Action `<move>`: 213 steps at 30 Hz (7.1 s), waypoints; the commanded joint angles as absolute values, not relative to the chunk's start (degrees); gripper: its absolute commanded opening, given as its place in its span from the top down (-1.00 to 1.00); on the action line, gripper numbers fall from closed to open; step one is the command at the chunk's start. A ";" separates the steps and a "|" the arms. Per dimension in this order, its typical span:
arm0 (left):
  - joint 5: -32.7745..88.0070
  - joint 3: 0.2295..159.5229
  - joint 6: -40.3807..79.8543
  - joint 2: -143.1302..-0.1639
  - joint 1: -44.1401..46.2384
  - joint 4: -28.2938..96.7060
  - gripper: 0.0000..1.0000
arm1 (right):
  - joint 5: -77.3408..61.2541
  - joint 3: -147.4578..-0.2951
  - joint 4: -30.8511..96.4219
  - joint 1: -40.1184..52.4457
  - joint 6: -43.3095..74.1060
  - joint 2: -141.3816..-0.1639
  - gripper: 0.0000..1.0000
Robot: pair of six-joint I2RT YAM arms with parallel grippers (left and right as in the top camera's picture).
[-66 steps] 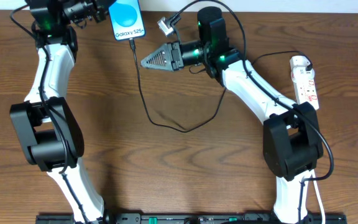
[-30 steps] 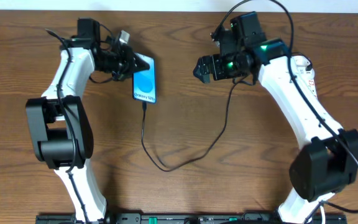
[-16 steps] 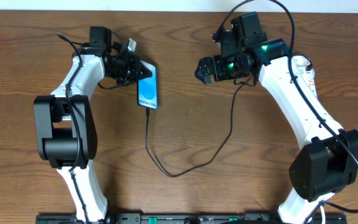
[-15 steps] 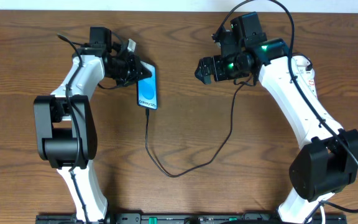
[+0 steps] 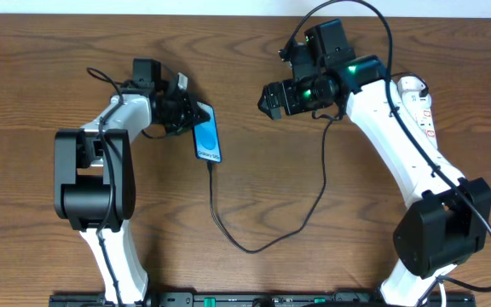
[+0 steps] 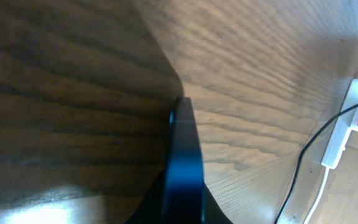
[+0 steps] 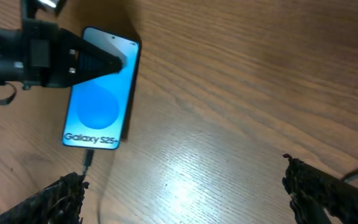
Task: Plug charger to phone and switch on socket
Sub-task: 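Withdraw the left gripper from the phone toward the left side, then move the right gripper to the white power strip at the right back, then position the right gripper over the orange switch beside the white plug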
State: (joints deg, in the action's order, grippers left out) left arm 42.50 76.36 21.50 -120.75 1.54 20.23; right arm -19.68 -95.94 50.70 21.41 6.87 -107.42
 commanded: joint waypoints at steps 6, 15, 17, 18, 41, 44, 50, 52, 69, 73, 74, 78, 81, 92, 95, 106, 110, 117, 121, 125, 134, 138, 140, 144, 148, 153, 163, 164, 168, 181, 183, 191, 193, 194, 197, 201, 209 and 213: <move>40.42 73.41 23.94 -119.92 2.72 20.88 0.85 | -20.01 -96.31 50.59 22.17 5.48 -107.37 -0.98; 39.33 72.75 23.92 -119.92 2.72 22.00 0.46 | -20.01 -96.31 50.46 22.17 5.45 -107.37 -0.99; 39.33 72.75 23.92 -119.94 2.72 21.98 0.43 | -20.01 -96.31 50.35 22.17 5.45 -107.37 -0.99; 39.33 72.75 23.92 -119.92 2.72 21.96 0.42 | -19.99 -96.31 50.35 22.17 5.43 -107.37 -0.99; 25.65 72.86 23.90 -118.54 2.72 28.53 -0.11 | -19.57 -96.31 51.24 22.17 4.12 -107.37 -0.99; 22.59 72.90 23.86 -117.49 2.72 29.78 -0.14 | -19.55 -96.31 51.20 22.17 3.95 -107.37 -0.99; 19.38 73.14 21.23 -116.60 2.59 32.62 -0.15 | -18.41 -96.31 51.53 22.17 3.51 -107.37 -0.99; 17.76 73.45 20.38 -116.14 2.48 34.15 -0.15 | -17.54 -96.31 51.94 22.17 3.51 -107.37 -0.99; 17.10 73.87 19.35 -95.61 -0.78 36.95 -0.28 | -17.02 -96.31 52.10 22.17 3.53 -107.37 -0.91; 17.06 73.84 19.35 -89.49 -1.98 37.80 -0.64 | -17.02 -96.31 52.07 22.17 3.53 -107.37 -0.82; 17.06 73.84 19.35 -88.12 -2.26 38.22 -0.66 | -17.02 -96.31 52.03 22.17 3.51 -107.37 -0.81; 17.04 73.84 19.35 -83.29 -3.18 39.66 -0.75 | -17.02 -96.33 51.81 22.17 3.53 -107.37 -0.79; 17.04 73.84 19.33 -80.55 -3.60 39.88 -0.84 | -17.02 -96.33 51.81 22.17 3.51 -107.37 -0.79; 17.04 73.84 19.31 -74.94 -3.60 40.18 -0.86 | -17.02 -96.33 52.23 22.04 3.53 -107.35 -0.84; 16.36 73.84 19.31 -72.66 -3.60 40.16 -0.85 | -17.02 -96.33 52.07 22.04 3.20 -107.35 -0.86; 7.40 73.84 19.31 -64.88 -3.57 40.27 -0.86 | -17.02 -96.33 51.68 22.06 2.68 -107.35 -0.92; 7.40 73.84 19.31 -64.86 -3.57 40.27 -0.86 | -17.02 -96.33 51.62 22.06 2.70 -107.35 -0.94; 7.40 73.82 19.31 -65.58 -3.57 40.27 -0.86 | -16.97 -96.33 51.66 22.06 2.63 -107.35 -0.98; 7.40 73.82 19.31 -65.58 -3.57 40.29 -0.86 | -16.86 -96.33 50.37 22.06 2.68 -107.35 -0.99; 7.40 73.82 19.31 -65.58 -3.57 40.29 -0.86 | -16.82 -96.31 51.03 22.06 2.66 -107.35 -0.99; 7.40 73.82 19.31 -65.58 -3.57 40.29 -0.86 | -14.66 -96.31 51.11 22.02 1.76 -107.35 -0.98; 7.40 73.82 19.31 -65.58 -3.57 40.29 -0.87 | -14.70 -96.31 50.81 21.30 4.73 -107.35 -0.99; 7.40 73.82 19.31 -65.58 -3.57 40.29 -0.86 | -15.16 -96.31 51.83 20.67 4.67 -107.35 -0.98; 7.40 73.82 19.31 -65.58 -3.57 40.29 -0.86 | -15.97 -96.31 54.61 18.48 4.69 -107.35 -0.99; 7.40 73.82 19.31 -65.58 -3.57 40.29 -0.86 | -17.02 -96.33 56.23 14.94 5.26 -107.35 -0.98; 7.40 73.82 19.31 -65.58 -3.57 40.29 -0.86 | -18.44 -96.33 56.58 10.79 6.37 -107.35 -0.98; 7.40 73.82 19.31 -65.58 -3.57 40.29 -0.86 | -18.37 -96.33 56.80 1.85 6.13 -107.35 -0.05; 7.40 73.82 19.31 -65.58 -3.57 40.29 -0.87 | -18.37 -96.33 56.73 0.84 6.15 -107.35 0.12; 7.40 73.82 19.31 -65.58 -3.57 40.29 -0.86 | -18.79 -96.33 56.40 -2.74 6.15 -107.35 0.91; 7.40 73.82 19.31 -65.58 -3.57 40.29 -0.87 | -18.81 -96.31 58.11 -14.02 2.87 -107.35 0.98; 7.40 73.82 19.31 -65.58 -3.57 40.29 -0.87 | -18.79 -96.31 58.06 -15.90 2.87 -107.37 0.98; 7.40 73.82 19.31 -65.58 -3.57 40.29 -0.87 | -18.83 -96.31 57.67 -23.24 2.20 -107.98 0.98; 7.40 73.82 19.31 -65.58 -3.57 40.29 -0.87 | -18.87 -96.31 57.30 -24.40 2.04 -108.60 0.98; 7.40 73.82 19.31 -65.58 -3.57 40.29 -0.87 | -19.11 -96.31 57.06 -24.93 2.04 -108.99 0.98; 7.40 73.82 19.31 -65.58 -3.57 40.29 -0.87 | -20.93 -96.29 56.05 -25.74 2.02 -110.28 0.98; 7.40 73.82 19.31 -65.58 -3.57 40.29 -0.87 | -21.15 -96.29 54.72 -26.52 2.00 -112.09 0.98; 7.40 73.82 19.31 -65.58 -3.57 40.29 -0.87 | -21.17 -96.29 51.55 -27.24 2.04 -116.22 0.98; 7.40 73.82 19.31 -65.58 -3.57 40.29 -0.87 | -21.12 -96.29 50.89 -27.46 2.04 -117.54 0.98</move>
